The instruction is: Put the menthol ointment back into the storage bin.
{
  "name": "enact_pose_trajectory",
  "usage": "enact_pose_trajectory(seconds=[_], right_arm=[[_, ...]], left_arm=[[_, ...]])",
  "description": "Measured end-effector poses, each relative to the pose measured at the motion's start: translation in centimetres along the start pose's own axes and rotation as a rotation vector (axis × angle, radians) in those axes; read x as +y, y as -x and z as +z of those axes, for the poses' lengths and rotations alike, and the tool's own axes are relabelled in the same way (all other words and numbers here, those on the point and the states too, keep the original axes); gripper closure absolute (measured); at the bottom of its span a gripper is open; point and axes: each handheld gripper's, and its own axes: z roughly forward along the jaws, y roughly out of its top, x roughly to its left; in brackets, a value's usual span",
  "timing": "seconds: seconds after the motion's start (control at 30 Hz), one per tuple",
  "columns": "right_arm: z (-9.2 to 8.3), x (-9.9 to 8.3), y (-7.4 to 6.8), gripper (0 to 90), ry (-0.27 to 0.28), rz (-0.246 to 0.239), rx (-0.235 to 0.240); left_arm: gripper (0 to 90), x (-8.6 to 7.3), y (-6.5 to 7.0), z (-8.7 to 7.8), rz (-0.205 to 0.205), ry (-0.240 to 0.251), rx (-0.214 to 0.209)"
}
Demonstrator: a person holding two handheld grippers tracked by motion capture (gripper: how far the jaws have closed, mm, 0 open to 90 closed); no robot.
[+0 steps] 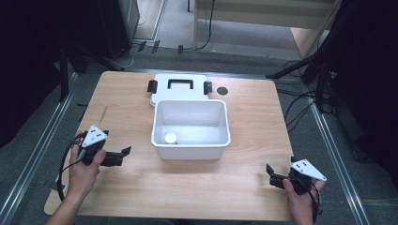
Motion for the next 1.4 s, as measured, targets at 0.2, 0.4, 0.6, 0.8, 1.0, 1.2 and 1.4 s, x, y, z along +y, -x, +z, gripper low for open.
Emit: enact_pose_trajectory(seconds=[0.2, 0.4, 0.6, 0.8, 1.0, 1.2, 1.4], right_arm=[[0.0, 0.0, -0.1, 0.4, -0.003, -0.002, -0.004], [0.0, 0.0, -0.1, 0.4, -0.005, 0.001, -0.005], [0.0, 0.0, -0.1, 0.4, -0.004, -0.003, -0.004], [0.0, 0.0, -0.1, 0.4, -0.003, -0.004, -0.002], [0.0, 0.0, -0.1, 0.4, -0.005, -0.010, -0.006], [0.1, 0.0, -0.2, 0.4, -0.010, -0.016, -0.012], [0.1, 0.0, -0.2, 0.4, -0.013, -0.016, -0.011]], left_arm=[[0.0, -3.0, -0.5, -0.8, -0.016, 0.038, 0.063], [0.0, -5.8, -1.7, -2.1, -0.043, 0.065, 0.134], [0.0, -7.9, -3.5, -4.3, -0.124, 0.133, 0.234], [0.0, -9.3, -5.6, -5.2, -0.217, 0.155, 0.316], [0.0, -9.9, -6.3, -4.9, -0.255, 0.161, 0.310], [0.0, -10.0, -6.3, -4.6, -0.248, 0.152, 0.288], [0.0, -9.9, -6.2, -4.4, -0.234, 0.141, 0.292]])
